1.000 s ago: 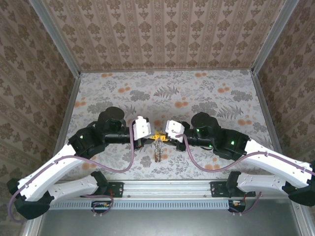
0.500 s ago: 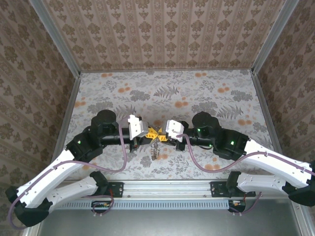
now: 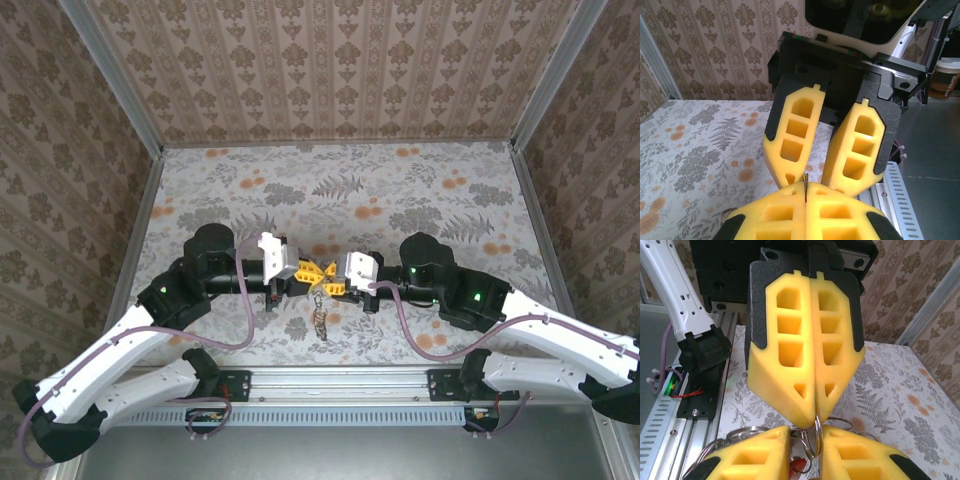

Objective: Put the keys on the keyring

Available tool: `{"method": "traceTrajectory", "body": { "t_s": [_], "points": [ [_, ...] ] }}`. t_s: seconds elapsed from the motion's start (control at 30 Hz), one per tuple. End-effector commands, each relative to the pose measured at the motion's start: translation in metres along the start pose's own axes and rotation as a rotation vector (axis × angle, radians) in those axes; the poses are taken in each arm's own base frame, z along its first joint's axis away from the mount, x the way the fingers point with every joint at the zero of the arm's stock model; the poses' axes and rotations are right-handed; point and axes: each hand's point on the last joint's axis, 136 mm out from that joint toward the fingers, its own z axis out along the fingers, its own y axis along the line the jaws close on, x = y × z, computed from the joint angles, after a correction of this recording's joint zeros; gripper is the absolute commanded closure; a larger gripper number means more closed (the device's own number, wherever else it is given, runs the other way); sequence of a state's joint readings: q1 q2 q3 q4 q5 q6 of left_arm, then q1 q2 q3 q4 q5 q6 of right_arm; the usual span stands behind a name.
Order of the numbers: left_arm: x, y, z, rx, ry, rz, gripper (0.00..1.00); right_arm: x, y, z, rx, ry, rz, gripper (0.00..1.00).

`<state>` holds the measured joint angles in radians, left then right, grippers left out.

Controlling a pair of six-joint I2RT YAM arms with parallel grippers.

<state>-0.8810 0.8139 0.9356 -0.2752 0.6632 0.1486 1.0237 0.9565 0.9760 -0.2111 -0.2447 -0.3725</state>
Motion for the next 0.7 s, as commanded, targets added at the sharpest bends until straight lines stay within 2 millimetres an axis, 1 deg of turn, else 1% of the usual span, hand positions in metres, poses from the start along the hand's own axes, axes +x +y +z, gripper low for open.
{"method": "traceTrajectory", "body": {
  "t_s": [0.0,0.2,0.3,0.4,0.5,0.53,0.67],
  "points": [
    [-0.032,-0.004,-0.008,0.009,-0.112,0.060,1.00,0.002,0.009,-0.001,-0.038,-0.009,-0.007,0.82],
    [-0.027,-0.005,-0.007,0.018,-0.092,0.055,1.00,0.000,0.002,-0.002,-0.005,-0.010,-0.002,1.00],
    [-0.025,-0.004,-0.010,0.001,-0.068,0.058,1.00,0.003,-0.004,-0.002,0.026,0.008,0.003,1.00],
    [-0.010,0.005,-0.011,-0.077,0.072,0.071,1.00,0.008,-0.012,-0.002,0.070,0.040,-0.001,1.00],
    [0.009,0.013,-0.010,-0.160,0.254,0.135,0.84,0.018,-0.021,0.001,0.109,0.115,-0.004,1.00],
    [0.015,0.014,-0.008,-0.172,0.306,0.156,0.81,0.022,-0.023,0.003,0.116,0.143,-0.006,1.00],
    [0.029,0.022,-0.004,-0.213,0.428,0.206,0.78,0.030,-0.028,0.009,0.127,0.199,-0.003,1.00]
  ]
}}
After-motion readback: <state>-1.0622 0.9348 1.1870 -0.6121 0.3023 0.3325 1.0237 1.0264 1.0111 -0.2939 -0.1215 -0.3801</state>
